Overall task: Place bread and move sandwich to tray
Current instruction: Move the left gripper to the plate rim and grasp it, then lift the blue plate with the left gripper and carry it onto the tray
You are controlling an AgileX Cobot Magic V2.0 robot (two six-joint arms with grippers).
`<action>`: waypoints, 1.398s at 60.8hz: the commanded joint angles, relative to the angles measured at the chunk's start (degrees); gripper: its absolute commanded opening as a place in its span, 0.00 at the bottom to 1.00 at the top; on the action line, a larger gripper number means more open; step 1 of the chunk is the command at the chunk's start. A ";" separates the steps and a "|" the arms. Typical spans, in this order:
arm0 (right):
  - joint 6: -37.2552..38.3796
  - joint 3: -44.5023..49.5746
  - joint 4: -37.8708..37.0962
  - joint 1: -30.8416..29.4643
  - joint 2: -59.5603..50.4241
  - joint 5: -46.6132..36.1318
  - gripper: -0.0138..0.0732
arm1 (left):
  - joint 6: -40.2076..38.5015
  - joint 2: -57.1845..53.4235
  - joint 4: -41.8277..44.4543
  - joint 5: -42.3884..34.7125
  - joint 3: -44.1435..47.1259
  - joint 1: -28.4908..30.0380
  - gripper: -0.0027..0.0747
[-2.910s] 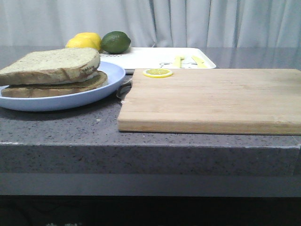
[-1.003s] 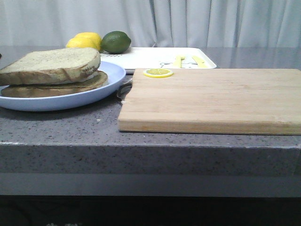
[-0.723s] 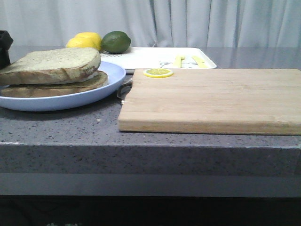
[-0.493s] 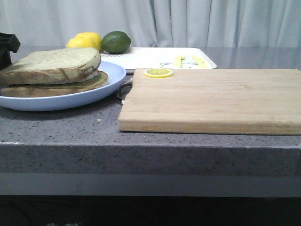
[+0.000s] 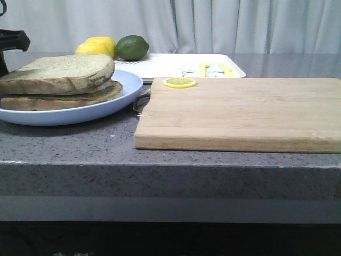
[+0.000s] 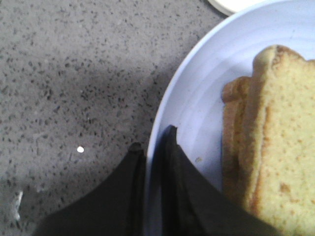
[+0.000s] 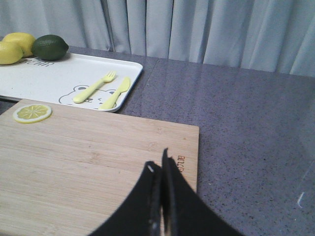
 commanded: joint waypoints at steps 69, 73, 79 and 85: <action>-0.46 -1.61 0.63 0.03 0.44 -0.84 0.07 | 16.47 32.58 -29.24 22.01 -69.00 3.65 0.01; -0.46 -1.61 0.63 0.03 0.49 0.39 0.07 | 15.29 36.97 -29.72 22.11 -75.28 3.06 0.01; -0.46 -1.61 0.63 0.03 0.49 1.16 0.07 | 14.01 42.78 -29.82 22.25 -82.98 2.20 0.01; -0.46 -1.61 0.63 0.03 0.49 0.94 0.07 | 13.35 46.63 -30.35 22.14 -88.45 1.43 0.01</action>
